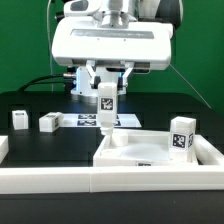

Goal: Assemble square table

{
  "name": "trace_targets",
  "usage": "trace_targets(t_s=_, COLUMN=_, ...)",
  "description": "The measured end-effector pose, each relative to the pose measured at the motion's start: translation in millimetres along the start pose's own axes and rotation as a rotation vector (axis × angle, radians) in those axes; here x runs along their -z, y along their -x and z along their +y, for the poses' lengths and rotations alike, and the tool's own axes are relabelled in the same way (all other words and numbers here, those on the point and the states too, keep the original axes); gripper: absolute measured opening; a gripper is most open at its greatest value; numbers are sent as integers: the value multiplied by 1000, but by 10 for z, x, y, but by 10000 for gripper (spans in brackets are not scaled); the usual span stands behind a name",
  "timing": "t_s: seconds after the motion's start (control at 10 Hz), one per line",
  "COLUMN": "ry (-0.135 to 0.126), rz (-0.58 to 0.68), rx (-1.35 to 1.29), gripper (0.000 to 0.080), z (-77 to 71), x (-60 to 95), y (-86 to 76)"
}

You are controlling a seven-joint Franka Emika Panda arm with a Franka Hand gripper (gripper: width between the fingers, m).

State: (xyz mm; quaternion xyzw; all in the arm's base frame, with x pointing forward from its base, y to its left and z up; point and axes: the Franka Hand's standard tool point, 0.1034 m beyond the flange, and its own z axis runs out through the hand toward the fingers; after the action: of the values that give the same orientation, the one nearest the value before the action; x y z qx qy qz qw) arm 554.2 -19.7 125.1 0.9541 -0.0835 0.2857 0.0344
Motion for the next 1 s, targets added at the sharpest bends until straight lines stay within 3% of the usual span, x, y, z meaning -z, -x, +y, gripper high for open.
trace_targets(t_s=0.4, ry=4, rz=11, rx=-3, gripper=290, z=-3, x=-117, y=-150)
trace_targets(t_s=0.7, ry=-7, rz=18, rx=-6, gripper=290, z=-89, x=-154, y=-286)
trace_targets(t_s=0.8, ry=-7, rz=9, rx=-41, gripper=290, z=-174, x=-130, y=-258)
trace_targets(t_s=1.0, ry=1, rz=11, rx=-22, gripper=290, z=-150, x=-134, y=-259)
